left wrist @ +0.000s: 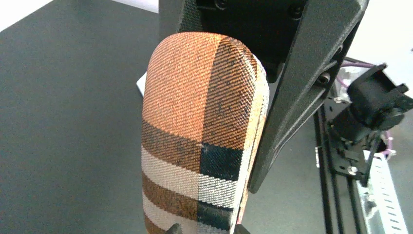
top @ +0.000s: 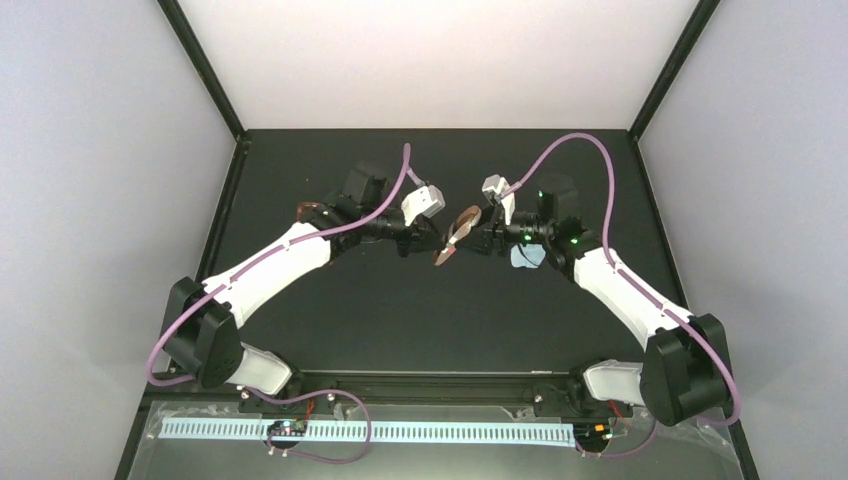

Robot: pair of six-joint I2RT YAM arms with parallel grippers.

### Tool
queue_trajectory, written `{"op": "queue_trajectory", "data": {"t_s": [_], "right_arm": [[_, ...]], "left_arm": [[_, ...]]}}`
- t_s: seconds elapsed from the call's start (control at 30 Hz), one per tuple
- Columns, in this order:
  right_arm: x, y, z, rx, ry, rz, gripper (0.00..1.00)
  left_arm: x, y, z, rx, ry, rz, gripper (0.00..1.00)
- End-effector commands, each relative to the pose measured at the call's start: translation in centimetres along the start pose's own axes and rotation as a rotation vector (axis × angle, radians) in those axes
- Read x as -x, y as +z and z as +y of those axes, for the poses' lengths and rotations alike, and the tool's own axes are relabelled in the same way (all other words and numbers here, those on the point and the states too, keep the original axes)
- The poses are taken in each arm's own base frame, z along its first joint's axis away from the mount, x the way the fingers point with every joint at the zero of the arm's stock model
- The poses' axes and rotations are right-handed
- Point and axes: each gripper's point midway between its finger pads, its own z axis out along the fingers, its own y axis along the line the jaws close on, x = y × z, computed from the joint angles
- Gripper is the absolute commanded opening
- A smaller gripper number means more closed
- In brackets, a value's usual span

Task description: Organize the sunglasses

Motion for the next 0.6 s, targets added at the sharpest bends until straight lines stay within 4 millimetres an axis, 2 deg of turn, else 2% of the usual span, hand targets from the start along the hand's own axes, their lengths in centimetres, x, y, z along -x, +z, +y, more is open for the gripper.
{"op": "queue_trajectory", "data": {"t_s": [0.0,0.1,0.2,0.3,0.4,0.47,0.57], "right_arm": [[2.0,-0.1,-1.1,-0.075,-0.040,-0.035,0.01],[1.7,-0.1,-0.4,-0.046,-0.077,-0.033,0.01],[1.1,-0.3,0.5,-0.004,-0.131,-0.016,0.01],[0.6,-0.5,2.3,0.088,-0.183,-0.006,0.01],[0.6,-1.0,4.1,0.183,-0.209,-0.016,0.01],[0.8,-1.2,5.0,0.227,-0.213,-0.024,0.01],[0.9,-1.3,5.8,0.276,-0.200,-0.029,0.01]], "left_arm": [[2.0,-0.8,0.9,0.084,0.026,-0.031,0.27],[1.9,-0.7,0.4,0.052,0.037,-0.029,0.36],[1.9,-0.9,0.0,0.035,0.064,-0.028,0.56],[1.5,-0.8,-0.4,0.012,0.093,-0.015,0.76],[1.0,-0.5,-1.2,-0.045,0.130,-0.016,0.86],[0.8,-0.3,-1.8,-0.088,0.124,-0.025,0.98],[0.7,0.1,-2.2,-0.129,0.113,-0.030,0.99]]}}
